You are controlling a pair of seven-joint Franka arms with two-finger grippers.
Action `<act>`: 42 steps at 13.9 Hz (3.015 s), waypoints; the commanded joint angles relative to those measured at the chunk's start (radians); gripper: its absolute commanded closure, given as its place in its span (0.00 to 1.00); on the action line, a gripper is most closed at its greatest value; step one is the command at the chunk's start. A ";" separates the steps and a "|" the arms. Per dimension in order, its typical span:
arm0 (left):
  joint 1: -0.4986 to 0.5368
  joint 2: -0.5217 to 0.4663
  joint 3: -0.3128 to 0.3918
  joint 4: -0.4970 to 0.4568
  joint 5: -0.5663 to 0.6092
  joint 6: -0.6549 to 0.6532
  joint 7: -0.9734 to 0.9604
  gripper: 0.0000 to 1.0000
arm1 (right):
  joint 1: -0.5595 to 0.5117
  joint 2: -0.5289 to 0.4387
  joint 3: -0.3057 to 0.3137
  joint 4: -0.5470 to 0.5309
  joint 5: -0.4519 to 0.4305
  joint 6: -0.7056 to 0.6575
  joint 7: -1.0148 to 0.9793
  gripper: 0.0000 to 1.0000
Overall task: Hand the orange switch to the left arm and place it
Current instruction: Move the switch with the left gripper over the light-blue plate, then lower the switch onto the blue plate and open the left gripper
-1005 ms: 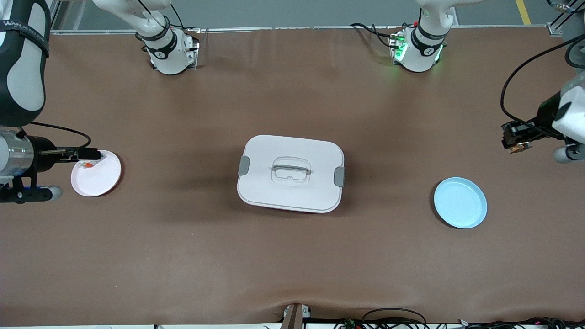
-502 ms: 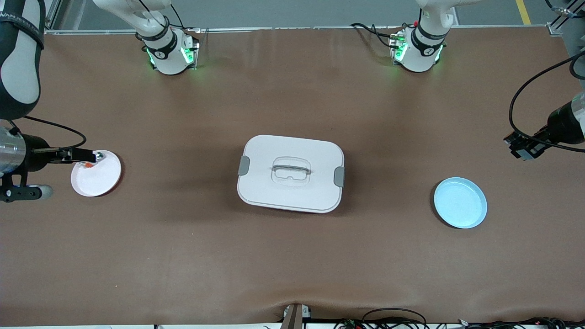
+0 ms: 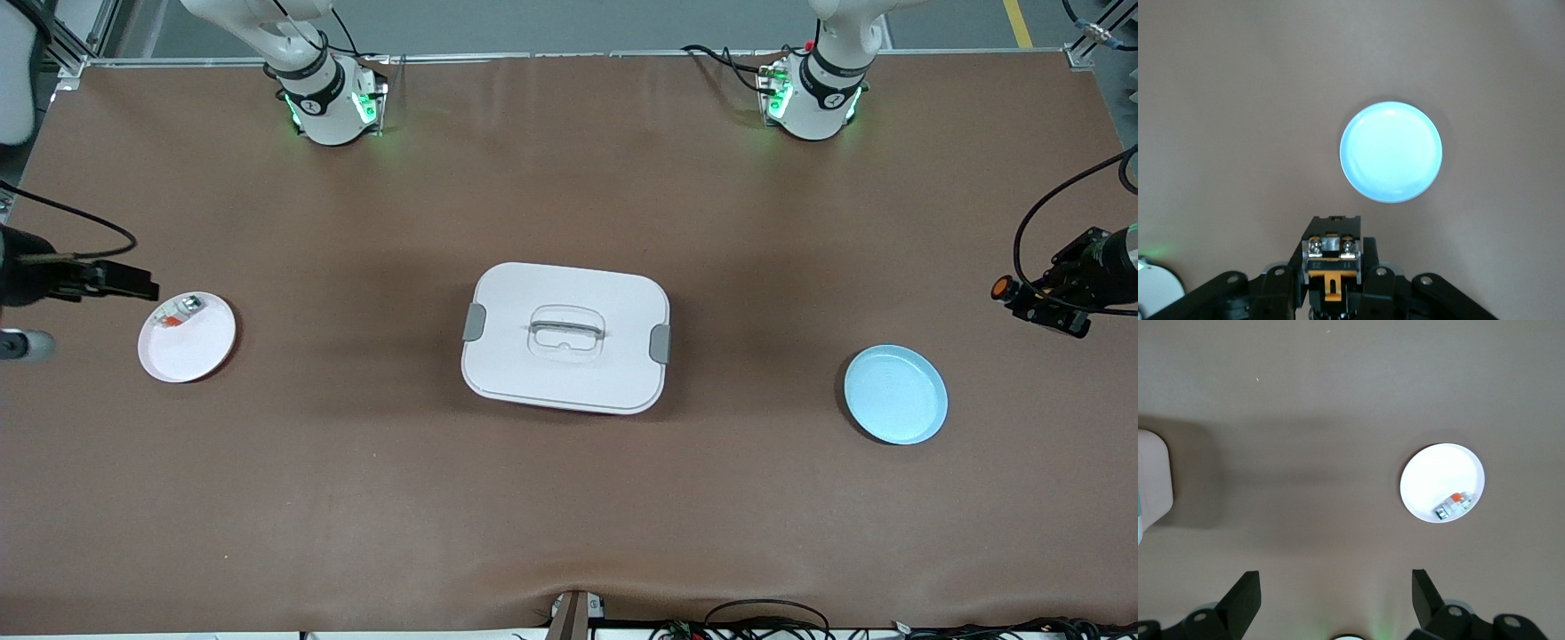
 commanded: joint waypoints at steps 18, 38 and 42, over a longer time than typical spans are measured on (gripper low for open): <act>0.029 0.184 -0.004 -0.322 0.044 0.597 -0.278 1.00 | -0.025 -0.347 0.019 -0.374 0.029 0.139 0.017 0.00; 0.019 0.403 -0.004 -0.277 0.144 0.743 -0.376 1.00 | 0.014 -0.443 -0.023 -0.465 0.031 0.159 0.017 0.00; 0.022 0.408 -0.005 -0.277 0.145 0.743 -0.375 0.97 | 0.014 -0.448 -0.024 -0.466 0.031 0.176 0.019 0.00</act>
